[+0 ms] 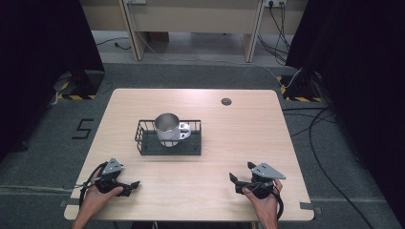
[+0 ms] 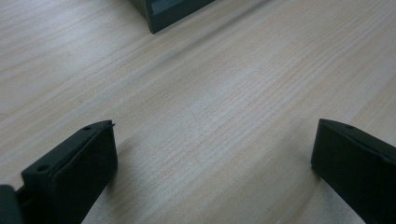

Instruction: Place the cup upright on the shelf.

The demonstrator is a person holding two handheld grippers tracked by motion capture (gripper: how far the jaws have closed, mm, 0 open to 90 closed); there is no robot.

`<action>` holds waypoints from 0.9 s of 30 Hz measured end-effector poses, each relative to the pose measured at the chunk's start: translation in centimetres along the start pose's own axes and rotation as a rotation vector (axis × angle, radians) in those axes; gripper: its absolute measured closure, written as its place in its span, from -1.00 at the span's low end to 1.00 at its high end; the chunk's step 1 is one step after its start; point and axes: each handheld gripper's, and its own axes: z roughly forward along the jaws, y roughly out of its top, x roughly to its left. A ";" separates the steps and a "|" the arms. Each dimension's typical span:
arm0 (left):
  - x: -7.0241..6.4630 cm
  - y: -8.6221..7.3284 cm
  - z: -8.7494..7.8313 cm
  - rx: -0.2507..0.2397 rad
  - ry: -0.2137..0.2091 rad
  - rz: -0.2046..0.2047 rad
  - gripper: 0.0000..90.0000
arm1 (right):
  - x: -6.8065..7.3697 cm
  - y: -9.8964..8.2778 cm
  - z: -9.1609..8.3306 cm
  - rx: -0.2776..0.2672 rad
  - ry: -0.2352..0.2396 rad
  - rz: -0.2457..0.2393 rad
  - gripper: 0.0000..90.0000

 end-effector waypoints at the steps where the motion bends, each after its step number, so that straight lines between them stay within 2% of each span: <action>1: 0.0 0.0 0.0 -0.001 0.000 -0.002 -1.00 | 0.0 -0.1 0.0 0.006 0.001 0.000 -0.66; 12: 0.0 0.0 0.0 -0.002 0.000 -0.001 -1.00 | -0.3 -1.9 -0.2 0.084 -0.007 0.014 -0.66; 18: 0.0 0.0 0.0 0.000 0.000 0.000 -1.00 | -0.3 -2.2 -0.4 0.102 -0.013 0.008 -0.66; 22: 0.0 0.0 0.0 -0.001 0.000 0.000 -1.00 | -0.2 -2.4 -0.6 0.144 -0.023 0.001 -0.66; 27: 0.0 0.0 0.0 -0.001 0.000 0.000 -1.00 | -0.2 -2.5 -0.8 0.165 -0.029 -0.003 -0.66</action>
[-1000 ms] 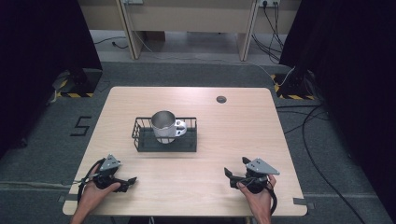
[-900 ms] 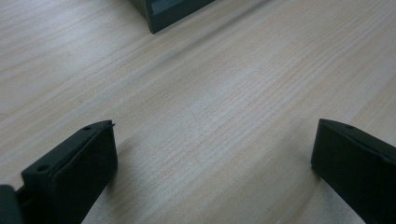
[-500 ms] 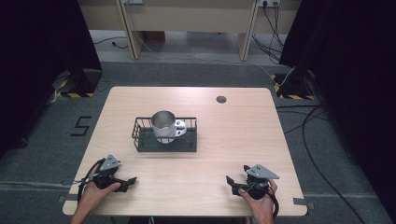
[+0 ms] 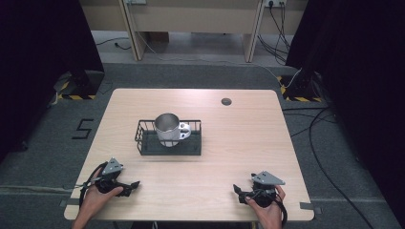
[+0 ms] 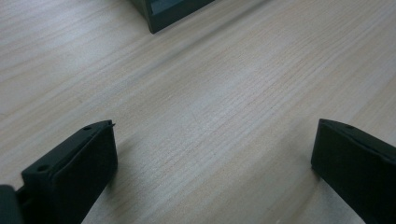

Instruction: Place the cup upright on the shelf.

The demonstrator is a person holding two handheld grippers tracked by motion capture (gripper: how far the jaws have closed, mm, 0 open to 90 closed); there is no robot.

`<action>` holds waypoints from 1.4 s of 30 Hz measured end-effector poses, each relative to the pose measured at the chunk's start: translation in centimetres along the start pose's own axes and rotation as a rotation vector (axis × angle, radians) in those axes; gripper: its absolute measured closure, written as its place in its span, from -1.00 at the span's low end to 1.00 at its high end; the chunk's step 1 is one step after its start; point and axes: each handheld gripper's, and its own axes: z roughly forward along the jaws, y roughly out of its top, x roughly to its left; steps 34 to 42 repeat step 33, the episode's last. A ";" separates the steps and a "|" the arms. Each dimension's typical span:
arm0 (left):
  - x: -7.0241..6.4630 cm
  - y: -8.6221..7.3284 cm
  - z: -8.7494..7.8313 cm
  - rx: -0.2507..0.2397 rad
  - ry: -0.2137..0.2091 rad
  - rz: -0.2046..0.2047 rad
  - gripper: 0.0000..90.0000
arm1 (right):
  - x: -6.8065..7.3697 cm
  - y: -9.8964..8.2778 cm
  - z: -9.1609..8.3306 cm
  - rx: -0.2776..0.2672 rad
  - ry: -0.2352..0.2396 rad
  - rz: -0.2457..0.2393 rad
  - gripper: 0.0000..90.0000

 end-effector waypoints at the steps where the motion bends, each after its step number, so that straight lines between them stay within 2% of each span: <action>1: 0.0 0.0 0.0 0.000 0.000 0.000 -1.00 | 0.0 0.0 0.0 0.008 -0.001 0.002 -0.66; 6: 0.0 0.0 0.0 0.000 0.000 0.003 -1.00 | 0.1 -0.1 0.1 0.061 -0.014 -0.001 -0.66; 7: 0.0 0.0 0.0 0.001 0.000 0.003 -1.00 | 0.1 -0.1 0.2 0.088 -0.019 -0.002 -0.67; 13: 0.0 0.0 0.0 0.001 0.000 0.003 -1.00 | 0.4 -0.1 0.4 0.114 -0.034 -0.061 -0.73; 22: 0.0 0.0 0.0 0.001 0.000 0.003 -1.00 | 0.3 -0.1 0.5 0.119 -0.023 -0.077 -0.77; 42: 0.0 0.0 0.0 0.000 -0.001 0.004 -1.00 | 0.3 -0.1 0.5 0.120 -0.020 -0.080 -0.78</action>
